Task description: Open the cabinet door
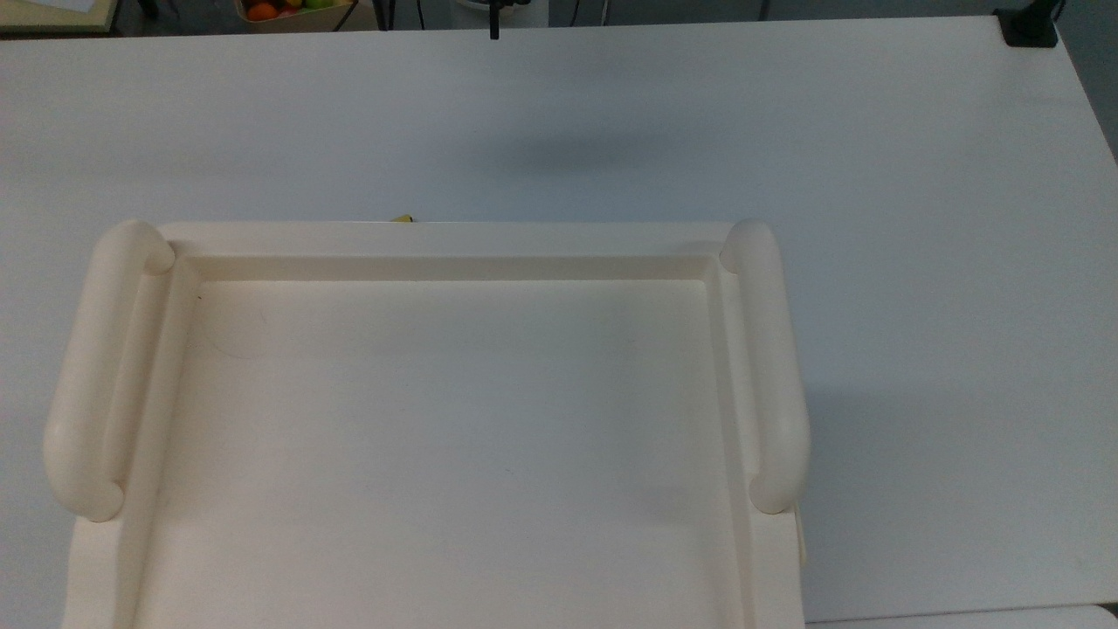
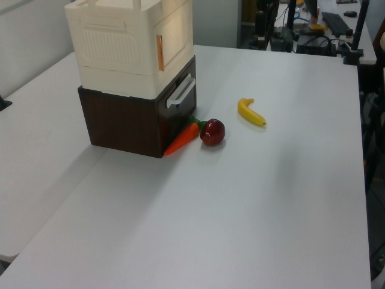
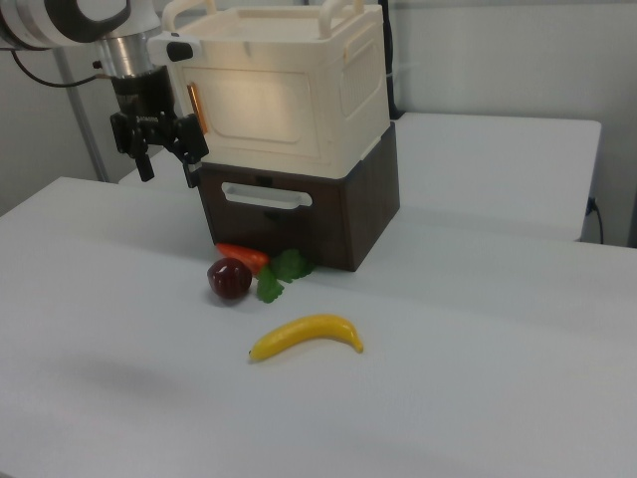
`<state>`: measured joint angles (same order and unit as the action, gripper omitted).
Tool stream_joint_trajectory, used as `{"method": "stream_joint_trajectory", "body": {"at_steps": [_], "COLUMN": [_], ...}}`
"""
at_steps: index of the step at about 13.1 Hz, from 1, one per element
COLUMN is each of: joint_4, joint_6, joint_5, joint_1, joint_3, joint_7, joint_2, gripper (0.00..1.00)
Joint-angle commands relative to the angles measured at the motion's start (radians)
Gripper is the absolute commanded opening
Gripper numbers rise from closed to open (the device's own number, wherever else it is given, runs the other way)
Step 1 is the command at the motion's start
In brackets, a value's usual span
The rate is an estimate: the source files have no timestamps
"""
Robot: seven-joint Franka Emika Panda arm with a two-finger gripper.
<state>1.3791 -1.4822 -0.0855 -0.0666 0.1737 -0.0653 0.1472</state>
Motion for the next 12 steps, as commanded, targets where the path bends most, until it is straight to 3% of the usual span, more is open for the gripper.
{"method": "stream_joint_trajectory", "body": {"at_steps": [1, 12], "joint_4": [0.015, 0.014], "joint_6": [0.025, 0.043], "joint_5": [-0.003, 0.004], "joint_1": [0.005, 0.005], "joint_3": [-0.002, -0.002], "joint_7": [-0.021, -0.018], "joint_2": [-0.015, -0.014], "gripper": [1.0, 1.0]}}
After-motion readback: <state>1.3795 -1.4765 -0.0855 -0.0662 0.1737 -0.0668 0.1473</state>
